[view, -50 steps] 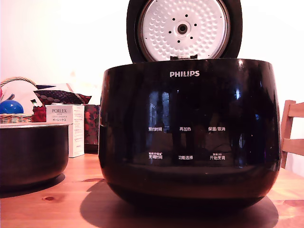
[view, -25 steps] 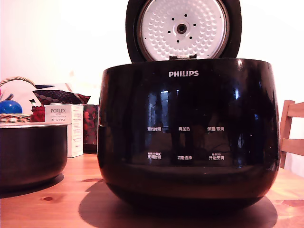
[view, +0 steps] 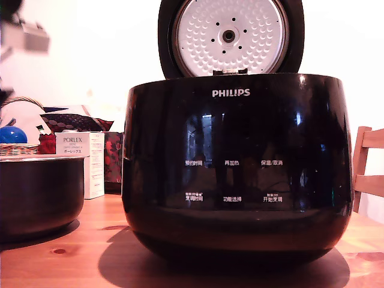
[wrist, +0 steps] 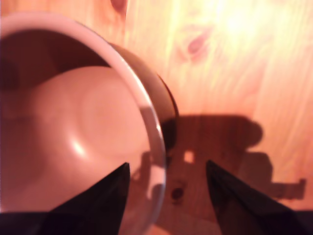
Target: Pick up the metallic pot next to the rice cooker
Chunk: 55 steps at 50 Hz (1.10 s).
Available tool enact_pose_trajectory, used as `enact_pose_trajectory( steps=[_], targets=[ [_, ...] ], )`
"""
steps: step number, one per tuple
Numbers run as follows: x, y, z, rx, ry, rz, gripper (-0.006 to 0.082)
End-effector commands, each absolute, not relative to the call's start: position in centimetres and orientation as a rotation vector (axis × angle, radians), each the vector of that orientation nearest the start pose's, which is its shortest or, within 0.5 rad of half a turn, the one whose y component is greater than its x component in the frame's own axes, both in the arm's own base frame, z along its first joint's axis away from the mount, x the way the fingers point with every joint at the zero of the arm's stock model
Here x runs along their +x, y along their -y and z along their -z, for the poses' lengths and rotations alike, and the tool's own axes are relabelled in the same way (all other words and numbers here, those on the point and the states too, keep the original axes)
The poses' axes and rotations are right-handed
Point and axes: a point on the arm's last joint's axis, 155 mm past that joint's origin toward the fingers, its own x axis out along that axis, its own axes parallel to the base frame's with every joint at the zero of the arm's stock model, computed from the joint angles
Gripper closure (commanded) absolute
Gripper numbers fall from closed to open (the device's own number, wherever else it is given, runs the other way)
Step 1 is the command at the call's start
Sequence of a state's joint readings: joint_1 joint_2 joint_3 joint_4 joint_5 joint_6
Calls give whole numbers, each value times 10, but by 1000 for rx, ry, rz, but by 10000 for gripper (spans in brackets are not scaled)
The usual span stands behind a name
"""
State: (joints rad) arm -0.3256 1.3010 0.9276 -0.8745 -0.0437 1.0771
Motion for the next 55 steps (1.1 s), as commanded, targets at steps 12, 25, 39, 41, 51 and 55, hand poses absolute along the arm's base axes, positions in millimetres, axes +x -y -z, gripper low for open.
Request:
enact_pose_trajectory(
  steps=[12, 25, 39, 41, 51, 55],
  targets=[
    [280, 83, -69, 1191, -1003, 937, 322],
    [283, 77, -63, 1175, -1027, 926, 425],
    [285, 73, -62, 1158, -1034, 917, 735],
    [285, 73, -62, 1158, -1033, 916, 769],
    [284, 73, -62, 1157, -1036, 919, 789],
    [283, 72, -62, 1158, -1042, 921, 789]
  ],
)
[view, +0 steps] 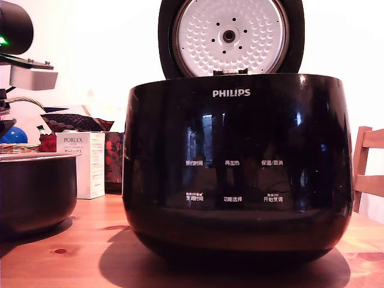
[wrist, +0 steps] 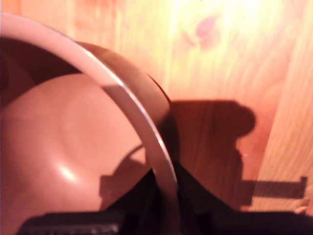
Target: Pick up the metallic pot next to the rice cooker
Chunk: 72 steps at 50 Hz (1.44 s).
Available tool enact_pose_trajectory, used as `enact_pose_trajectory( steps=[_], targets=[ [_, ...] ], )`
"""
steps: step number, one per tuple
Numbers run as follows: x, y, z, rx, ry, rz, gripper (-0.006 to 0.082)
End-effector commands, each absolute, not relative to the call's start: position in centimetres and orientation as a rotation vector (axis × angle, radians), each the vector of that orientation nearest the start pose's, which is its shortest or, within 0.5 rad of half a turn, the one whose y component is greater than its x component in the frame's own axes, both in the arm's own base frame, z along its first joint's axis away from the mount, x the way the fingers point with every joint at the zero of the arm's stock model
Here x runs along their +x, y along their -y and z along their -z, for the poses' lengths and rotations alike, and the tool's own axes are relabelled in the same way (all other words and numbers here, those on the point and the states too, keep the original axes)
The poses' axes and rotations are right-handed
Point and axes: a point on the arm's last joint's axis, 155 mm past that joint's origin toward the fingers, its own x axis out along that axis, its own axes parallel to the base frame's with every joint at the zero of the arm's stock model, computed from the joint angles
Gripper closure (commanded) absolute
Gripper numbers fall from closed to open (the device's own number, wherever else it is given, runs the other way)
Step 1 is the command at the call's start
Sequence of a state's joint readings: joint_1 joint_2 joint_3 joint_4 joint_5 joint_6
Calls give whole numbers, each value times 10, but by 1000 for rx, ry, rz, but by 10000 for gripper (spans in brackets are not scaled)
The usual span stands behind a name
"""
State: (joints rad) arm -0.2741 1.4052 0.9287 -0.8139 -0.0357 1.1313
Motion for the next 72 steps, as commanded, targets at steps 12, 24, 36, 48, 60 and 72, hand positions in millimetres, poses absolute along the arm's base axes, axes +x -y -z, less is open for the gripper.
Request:
enact_pose_trajectory(
  steps=[12, 24, 36, 48, 60, 72],
  targets=[
    [276, 70, -69, 1159, -1075, 927, 789],
    [270, 74, -99, 1184, -1077, 940, 789],
    [258, 84, -141, 1156, -1100, 946, 789],
    [252, 96, -182, 1115, -1086, 915, 789],
    [257, 113, -210, 1090, -994, 879, 789],
    [257, 116, -213, 1093, -982, 883, 789]
  ],
)
